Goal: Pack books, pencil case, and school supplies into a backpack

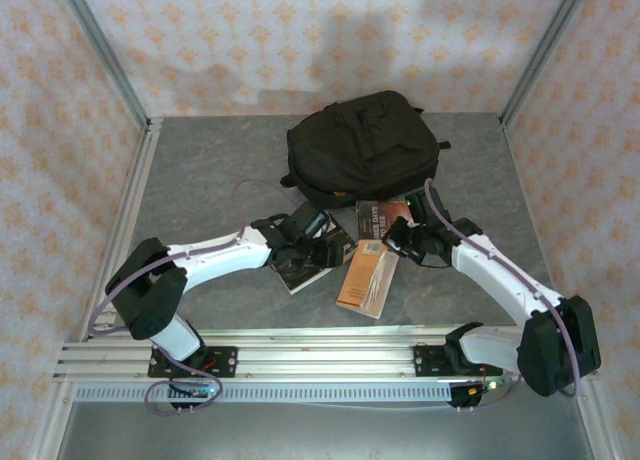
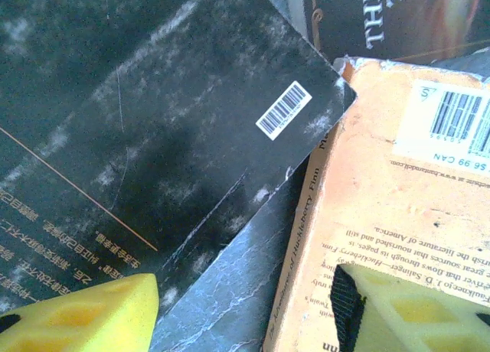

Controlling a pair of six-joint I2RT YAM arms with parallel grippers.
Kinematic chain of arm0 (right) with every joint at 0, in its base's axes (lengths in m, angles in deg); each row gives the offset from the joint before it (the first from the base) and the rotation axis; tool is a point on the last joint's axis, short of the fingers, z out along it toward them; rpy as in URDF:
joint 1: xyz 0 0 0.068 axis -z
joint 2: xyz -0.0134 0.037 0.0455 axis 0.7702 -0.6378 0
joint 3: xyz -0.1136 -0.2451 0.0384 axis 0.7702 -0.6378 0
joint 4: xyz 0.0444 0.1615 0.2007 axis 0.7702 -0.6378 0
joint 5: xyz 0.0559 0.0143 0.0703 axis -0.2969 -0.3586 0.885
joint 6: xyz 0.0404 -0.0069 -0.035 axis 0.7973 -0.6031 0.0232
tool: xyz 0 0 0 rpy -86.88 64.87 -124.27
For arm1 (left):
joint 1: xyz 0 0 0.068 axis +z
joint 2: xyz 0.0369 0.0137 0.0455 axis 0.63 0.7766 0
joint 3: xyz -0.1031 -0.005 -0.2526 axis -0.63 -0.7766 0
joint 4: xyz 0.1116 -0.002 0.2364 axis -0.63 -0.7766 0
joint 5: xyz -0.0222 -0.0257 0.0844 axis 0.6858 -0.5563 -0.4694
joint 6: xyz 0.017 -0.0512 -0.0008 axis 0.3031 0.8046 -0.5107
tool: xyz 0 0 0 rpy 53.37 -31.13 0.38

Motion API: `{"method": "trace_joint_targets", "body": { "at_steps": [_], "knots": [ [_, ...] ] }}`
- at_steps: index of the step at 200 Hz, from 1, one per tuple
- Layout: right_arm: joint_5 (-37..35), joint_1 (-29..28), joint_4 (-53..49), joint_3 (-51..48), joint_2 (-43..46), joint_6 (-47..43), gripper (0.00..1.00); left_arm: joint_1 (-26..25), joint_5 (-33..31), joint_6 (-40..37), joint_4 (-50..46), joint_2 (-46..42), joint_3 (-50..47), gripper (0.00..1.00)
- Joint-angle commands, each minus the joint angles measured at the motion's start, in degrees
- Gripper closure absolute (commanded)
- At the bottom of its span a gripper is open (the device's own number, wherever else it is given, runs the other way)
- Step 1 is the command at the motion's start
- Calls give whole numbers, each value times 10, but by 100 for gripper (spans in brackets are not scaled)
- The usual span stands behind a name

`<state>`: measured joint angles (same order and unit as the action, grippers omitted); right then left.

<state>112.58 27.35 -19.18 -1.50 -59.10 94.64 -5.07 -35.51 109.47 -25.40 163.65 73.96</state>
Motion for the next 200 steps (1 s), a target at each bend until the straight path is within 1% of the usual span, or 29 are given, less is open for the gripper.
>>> {"method": "trace_joint_targets", "body": {
  "at_steps": [1, 16, 25, 30, 35, 42, 63, 91, 122, 140, 156, 178, 200],
  "knots": [
    [20, 2, -6, 34, 33, -38, 100, 21, 8, -5, 5, -22, -13, 36],
    [18, 2, -2, 36, 43, -50, 100, 32, 34, 1, 31, -19, -25, 35],
    [20, 2, 5, 37, 45, -53, 100, 34, 56, 4, 59, -17, -33, 26],
    [24, 3, 11, 38, 46, -54, 100, 34, 67, 5, 76, -17, -37, 18],
    [32, 2, 19, 38, 45, -54, 100, 34, 74, 7, 90, -15, -40, 16],
    [46, 2, 30, 38, 43, -54, 100, 34, 81, 11, 107, -12, -43, 14],
    [64, 2, 43, 43, 41, -70, 100, 37, 101, 14, 151, 3, -45, 14],
    [59, 3, 17, 51, 49, -116, 100, 48, 126, 19, 216, 9, -62, 14],
    [91, 3, 48, 28, 84, -139, 100, 55, 148, 0, 303, 20, -86, 14],
    [98, 3, 57, 23, 94, -144, 100, 60, 158, -2, 355, 35, -101, 14],
    [110, 3, 62, 23, 96, -146, 100, 65, 185, 12, 435, 47, -122, 14],
    [130, 3, 74, 27, 97, -144, 100, 65, 222, 22, 512, 61, -132, 14],
    [140, 3, 85, 34, 97, -139, 100, 65, 240, 16, 549, 61, -138, 15]
  ]
}}
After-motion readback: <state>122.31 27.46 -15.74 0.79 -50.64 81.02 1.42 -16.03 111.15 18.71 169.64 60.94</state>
